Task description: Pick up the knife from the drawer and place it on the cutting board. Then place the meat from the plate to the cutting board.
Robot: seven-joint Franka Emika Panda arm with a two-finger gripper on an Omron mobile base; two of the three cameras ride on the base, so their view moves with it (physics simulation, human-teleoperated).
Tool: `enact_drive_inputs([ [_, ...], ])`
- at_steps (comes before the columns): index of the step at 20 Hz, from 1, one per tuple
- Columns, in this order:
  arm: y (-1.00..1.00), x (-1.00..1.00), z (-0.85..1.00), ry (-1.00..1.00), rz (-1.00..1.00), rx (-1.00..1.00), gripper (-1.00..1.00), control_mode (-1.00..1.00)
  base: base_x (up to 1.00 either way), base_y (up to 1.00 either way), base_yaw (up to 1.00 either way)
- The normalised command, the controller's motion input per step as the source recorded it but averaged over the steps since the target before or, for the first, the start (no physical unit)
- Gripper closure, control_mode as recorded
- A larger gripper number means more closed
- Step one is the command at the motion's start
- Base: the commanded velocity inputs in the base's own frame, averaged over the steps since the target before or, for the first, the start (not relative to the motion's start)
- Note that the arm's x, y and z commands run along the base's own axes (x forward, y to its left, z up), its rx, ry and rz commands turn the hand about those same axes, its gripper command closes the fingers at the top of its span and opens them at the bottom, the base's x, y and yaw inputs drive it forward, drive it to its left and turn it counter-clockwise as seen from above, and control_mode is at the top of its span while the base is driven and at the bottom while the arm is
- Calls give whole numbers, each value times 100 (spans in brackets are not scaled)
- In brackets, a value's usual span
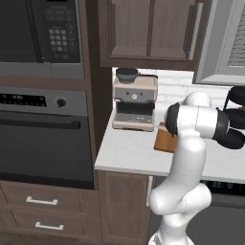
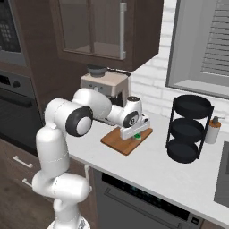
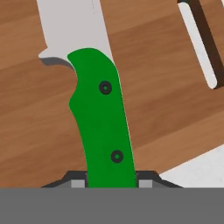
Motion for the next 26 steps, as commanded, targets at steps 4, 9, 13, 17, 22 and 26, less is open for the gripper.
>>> enact_drive_inputs([
  [4, -7, 39, -14, 0, 0, 0, 100, -100, 0, 0, 0],
  [9, -15, 31, -15, 0, 0, 0, 100, -100, 0, 0, 0],
  [13, -10, 13, -32, 0, 0, 0, 100, -100, 0, 0, 0],
  [17, 0, 0, -28, 0, 0, -1, -100, -100, 0, 0, 0],
  [22, 6, -1, 0, 0, 0, 0, -100, -100, 0, 0, 0],
  [26, 13, -23, 0, -1, 0, 0, -100, -100, 0, 0, 0],
])
